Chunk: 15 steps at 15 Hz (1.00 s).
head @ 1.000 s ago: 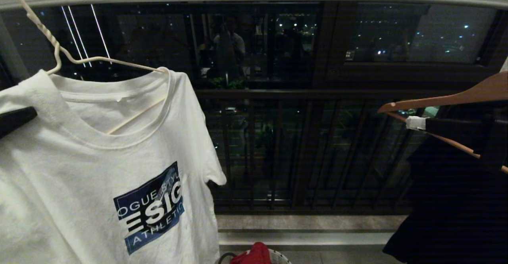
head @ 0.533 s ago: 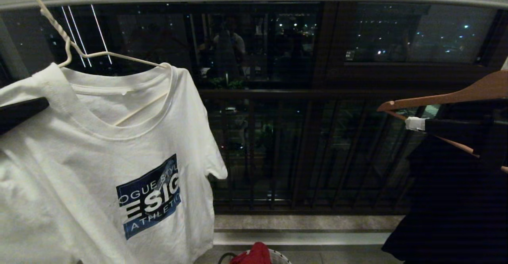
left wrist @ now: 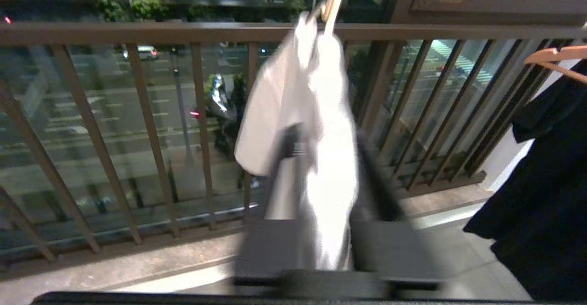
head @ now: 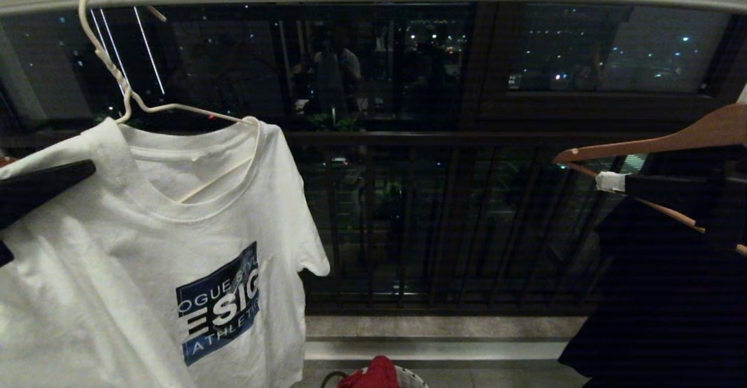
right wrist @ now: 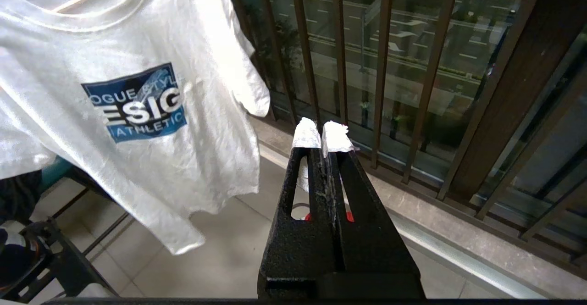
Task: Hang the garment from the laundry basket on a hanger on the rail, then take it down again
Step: Hang the clothes rack on the clothesline, then take the clothes off the clothes rack
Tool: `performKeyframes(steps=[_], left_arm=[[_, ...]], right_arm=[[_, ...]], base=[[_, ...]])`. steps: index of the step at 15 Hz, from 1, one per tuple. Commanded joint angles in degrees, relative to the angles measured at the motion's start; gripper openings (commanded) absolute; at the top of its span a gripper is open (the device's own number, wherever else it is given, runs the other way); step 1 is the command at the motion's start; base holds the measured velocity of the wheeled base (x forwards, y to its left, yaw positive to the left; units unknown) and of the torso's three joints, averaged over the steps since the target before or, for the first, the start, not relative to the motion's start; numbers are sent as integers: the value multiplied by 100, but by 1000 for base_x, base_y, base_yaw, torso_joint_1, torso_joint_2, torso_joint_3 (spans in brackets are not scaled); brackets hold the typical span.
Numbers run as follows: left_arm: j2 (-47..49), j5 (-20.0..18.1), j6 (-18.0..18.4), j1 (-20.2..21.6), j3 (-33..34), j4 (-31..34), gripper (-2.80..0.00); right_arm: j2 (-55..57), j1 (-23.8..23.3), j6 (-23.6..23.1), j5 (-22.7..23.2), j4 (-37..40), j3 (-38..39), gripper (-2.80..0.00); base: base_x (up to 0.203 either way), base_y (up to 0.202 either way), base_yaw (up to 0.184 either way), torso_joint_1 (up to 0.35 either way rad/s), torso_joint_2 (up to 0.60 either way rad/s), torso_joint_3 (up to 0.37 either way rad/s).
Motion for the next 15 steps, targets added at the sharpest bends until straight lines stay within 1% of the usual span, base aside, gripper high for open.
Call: performKeyframes(steps=[1,3,4,6,8,11,13,14,15], left_arm=[[54,-19,86,3,-81,19,0],[27,-28,212,3,-154,122,0],[14,-31,268,-2,-189,325,0],[-73,-54,338,-7,-490,1109,0],[-287,-77,353,-14,-930,1939,0],[-704,-86,339,-23,-1275,2277,0],[-815,-139,338,-47,-1686,2791,0],[-887,-267,336,-54,-1904,3212,0],[-981,-418,335,-58,-1993,3495,-280]], right_arm=[[7,2,2,15,-15,-8,-280],[7,2,11,32,-15,-8,-280],[13,2,15,46,-14,-8,-280],[43,2,11,59,-6,-8,-280],[52,2,11,59,-6,-8,-280],[139,2,20,67,-6,-8,-280],[212,2,20,67,-6,-8,-280],[235,2,20,70,-6,0,-280],[273,2,20,94,-6,8,-280]], base=[[0,0,0,0,0,0],[0,0,0,0,0,0],[0,0,0,0,0,0],[0,0,0,0,0,0],[0,0,0,0,0,0],[0,0,0,0,0,0],[0,0,0,0,0,0],[0,0,0,0,0,0],[0,0,0,0,0,0]])
